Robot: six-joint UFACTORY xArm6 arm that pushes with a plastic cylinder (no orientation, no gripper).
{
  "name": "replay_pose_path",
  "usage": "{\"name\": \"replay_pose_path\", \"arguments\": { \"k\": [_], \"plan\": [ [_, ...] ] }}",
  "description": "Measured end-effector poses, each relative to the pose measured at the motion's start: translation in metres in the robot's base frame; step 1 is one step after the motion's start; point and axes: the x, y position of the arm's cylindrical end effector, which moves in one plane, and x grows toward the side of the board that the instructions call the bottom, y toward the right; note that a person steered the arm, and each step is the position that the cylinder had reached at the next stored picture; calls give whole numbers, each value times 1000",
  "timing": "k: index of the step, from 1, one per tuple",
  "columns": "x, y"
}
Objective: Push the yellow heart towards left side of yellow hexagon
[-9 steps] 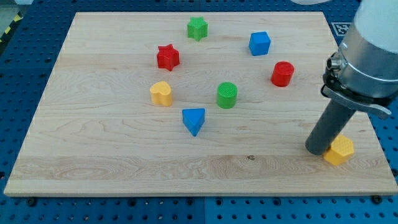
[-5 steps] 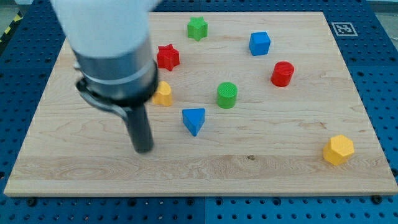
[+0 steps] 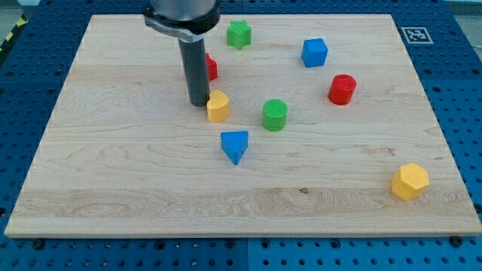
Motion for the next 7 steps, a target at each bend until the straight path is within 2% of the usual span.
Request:
{"name": "replay_pose_path", "arguments": {
  "k": [1,3,4,5,7],
  "plan": [
    [9,16],
    [17,99],
    [31,115],
    [44,115],
    [34,89]
  ]
}}
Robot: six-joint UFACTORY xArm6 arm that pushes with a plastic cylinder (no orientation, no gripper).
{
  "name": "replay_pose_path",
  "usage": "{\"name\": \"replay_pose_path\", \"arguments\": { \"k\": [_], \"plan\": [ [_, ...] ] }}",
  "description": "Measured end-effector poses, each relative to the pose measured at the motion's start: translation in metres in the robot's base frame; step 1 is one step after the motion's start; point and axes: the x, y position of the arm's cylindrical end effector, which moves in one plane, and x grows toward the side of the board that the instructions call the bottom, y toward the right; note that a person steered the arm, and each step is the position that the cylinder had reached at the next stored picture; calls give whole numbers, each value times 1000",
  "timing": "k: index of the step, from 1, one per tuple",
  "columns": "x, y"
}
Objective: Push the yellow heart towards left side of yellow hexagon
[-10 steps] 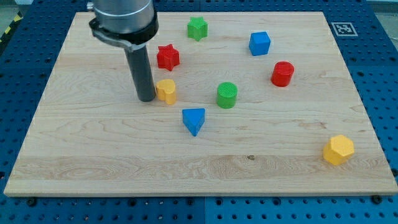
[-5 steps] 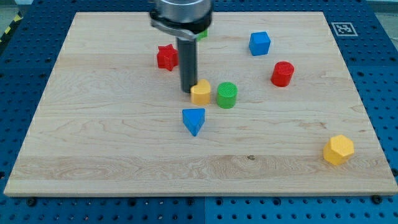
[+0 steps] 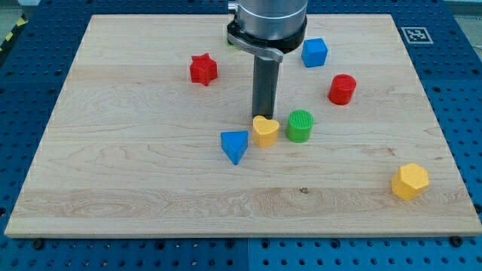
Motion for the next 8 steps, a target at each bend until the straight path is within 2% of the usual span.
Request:
{"name": "replay_pose_path", "arguments": {
  "k": [1,8],
  "plan": [
    [14,1],
    [18,6]
  ]
}}
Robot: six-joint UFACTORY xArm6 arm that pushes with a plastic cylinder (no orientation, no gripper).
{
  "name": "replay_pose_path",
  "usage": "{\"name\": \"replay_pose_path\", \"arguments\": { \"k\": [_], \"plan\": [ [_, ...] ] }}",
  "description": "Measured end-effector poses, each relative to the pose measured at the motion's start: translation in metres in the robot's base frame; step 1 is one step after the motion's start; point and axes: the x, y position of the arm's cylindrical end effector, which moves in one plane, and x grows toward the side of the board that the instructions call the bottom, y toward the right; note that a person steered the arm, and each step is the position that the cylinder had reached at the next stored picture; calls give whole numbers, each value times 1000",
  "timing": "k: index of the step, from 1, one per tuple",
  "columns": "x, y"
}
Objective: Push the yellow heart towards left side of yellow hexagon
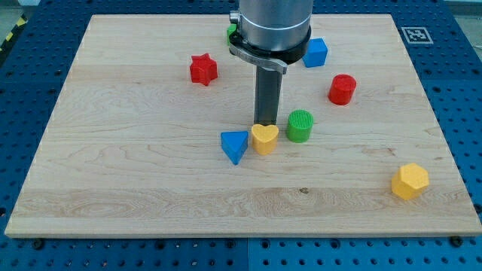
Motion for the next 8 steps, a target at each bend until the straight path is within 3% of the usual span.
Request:
{"name": "replay_pose_path", "arguments": {
  "k": [2,5,8],
  "plan": [
    [36,-38],
    [58,-38],
    [65,13]
  ]
}}
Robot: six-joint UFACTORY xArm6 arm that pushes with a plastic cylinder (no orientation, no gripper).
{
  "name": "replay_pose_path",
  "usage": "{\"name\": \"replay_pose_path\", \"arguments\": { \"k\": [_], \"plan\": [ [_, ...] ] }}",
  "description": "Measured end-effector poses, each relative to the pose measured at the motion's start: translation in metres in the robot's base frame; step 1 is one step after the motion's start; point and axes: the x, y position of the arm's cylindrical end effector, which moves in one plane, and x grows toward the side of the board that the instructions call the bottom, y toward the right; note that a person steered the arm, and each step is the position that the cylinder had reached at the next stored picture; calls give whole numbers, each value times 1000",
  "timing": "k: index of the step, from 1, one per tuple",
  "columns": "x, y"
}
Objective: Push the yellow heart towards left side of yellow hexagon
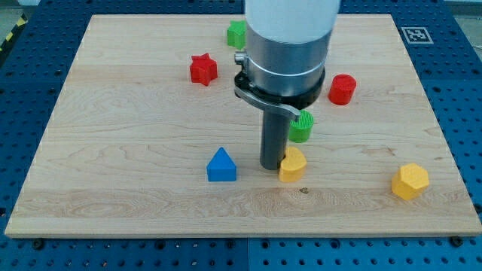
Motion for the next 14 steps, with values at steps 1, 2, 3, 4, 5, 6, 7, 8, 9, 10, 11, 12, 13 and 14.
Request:
{"name": "replay_pose_path", "arguments": {
  "k": [1,2,3,4,5,6,7,8,9,10,11,12,13,14],
  "plan": [
    [13,8],
    [14,10],
    [18,16],
    [19,46],
    [19,73],
    [25,74],
    [41,68],
    [44,73],
    [34,73],
    [20,73],
    [20,75],
    [20,92],
    [20,107],
    [20,85]
  ]
}}
